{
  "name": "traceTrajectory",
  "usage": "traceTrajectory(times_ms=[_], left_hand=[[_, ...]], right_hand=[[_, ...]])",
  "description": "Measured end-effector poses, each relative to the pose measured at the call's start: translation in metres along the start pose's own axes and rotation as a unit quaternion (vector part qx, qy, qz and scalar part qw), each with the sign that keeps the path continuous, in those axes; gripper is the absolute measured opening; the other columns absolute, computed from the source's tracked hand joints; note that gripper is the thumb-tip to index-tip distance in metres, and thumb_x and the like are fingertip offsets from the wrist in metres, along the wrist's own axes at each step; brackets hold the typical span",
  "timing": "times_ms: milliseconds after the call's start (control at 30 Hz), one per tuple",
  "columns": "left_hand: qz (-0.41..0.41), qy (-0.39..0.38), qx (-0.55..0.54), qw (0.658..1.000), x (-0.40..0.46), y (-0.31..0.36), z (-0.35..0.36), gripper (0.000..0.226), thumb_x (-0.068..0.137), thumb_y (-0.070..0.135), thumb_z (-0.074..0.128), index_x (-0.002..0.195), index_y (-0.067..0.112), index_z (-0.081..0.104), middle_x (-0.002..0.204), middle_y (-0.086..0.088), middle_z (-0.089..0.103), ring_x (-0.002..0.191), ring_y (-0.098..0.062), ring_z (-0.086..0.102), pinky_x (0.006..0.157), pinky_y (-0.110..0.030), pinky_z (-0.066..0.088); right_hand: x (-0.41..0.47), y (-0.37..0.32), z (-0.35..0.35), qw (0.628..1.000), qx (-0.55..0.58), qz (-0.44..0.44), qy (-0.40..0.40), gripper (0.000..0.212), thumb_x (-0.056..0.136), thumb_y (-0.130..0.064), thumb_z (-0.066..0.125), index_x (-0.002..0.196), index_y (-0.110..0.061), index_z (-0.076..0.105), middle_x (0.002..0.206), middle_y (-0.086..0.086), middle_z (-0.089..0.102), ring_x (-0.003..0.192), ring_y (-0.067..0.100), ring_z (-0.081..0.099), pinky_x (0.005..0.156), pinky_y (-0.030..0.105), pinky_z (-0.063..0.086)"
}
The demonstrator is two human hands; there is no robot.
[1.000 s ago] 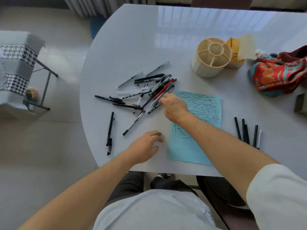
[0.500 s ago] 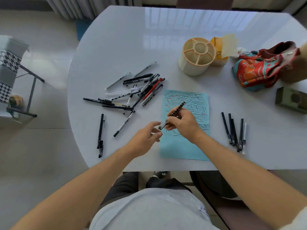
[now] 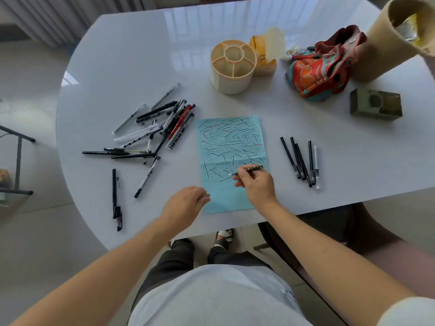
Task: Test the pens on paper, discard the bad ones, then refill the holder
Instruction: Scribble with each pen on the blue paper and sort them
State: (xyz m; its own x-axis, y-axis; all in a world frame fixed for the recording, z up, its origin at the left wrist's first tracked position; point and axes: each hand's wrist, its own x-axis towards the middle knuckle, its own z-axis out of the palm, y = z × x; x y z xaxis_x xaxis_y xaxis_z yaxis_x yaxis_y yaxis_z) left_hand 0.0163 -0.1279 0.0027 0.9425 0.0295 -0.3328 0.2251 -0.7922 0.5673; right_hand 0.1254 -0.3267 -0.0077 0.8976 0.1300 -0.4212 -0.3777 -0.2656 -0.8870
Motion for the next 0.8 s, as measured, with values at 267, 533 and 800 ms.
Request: traceTrajectory(times_ms=[267, 533, 800], left_hand=[[0.098, 0.024, 0.047, 0.994, 0.008, -0.002, 0.018, 0.019, 0.097, 0.029, 0.060, 0.097, 0.015, 0.073, 0.124, 0.004, 0.066, 0.119, -0.016, 0.059, 0.091, -0.034, 0.052], [0.091, 0.030, 0.020, 0.995, 0.005, -0.006, 0.021, 0.017, 0.096, 0.028, 0.060, 0.097, 0.017, 0.072, 0.131, 0.005, 0.065, 0.129, -0.012, 0.054, 0.098, -0.028, 0.047], [0.026, 0.031, -0.063, 0.997, 0.005, 0.005, 0.010, 0.020, 0.097, 0.033, 0.059, 0.102, 0.019, 0.072, 0.105, 0.009, 0.071, 0.093, -0.012, 0.063, 0.082, -0.032, 0.050]], right_hand=[[-0.013, 0.014, 0.023, 0.960, -0.249, -0.122, -0.041, 0.014, 0.086, -0.041, 0.072, 0.095, -0.032, 0.078, 0.073, -0.011, 0.075, 0.069, 0.007, 0.070, 0.074, 0.033, 0.059], [-0.005, 0.009, 0.009, 0.949, -0.290, -0.121, -0.005, 0.009, 0.085, -0.026, 0.070, 0.082, -0.023, 0.077, 0.068, -0.008, 0.072, 0.066, 0.014, 0.066, 0.068, 0.030, 0.055], [-0.021, 0.000, 0.002, 0.995, 0.049, -0.002, -0.083, 0.001, 0.085, -0.015, 0.068, 0.085, -0.014, 0.068, 0.079, 0.014, 0.077, 0.067, 0.038, 0.070, 0.067, 0.045, 0.060]])
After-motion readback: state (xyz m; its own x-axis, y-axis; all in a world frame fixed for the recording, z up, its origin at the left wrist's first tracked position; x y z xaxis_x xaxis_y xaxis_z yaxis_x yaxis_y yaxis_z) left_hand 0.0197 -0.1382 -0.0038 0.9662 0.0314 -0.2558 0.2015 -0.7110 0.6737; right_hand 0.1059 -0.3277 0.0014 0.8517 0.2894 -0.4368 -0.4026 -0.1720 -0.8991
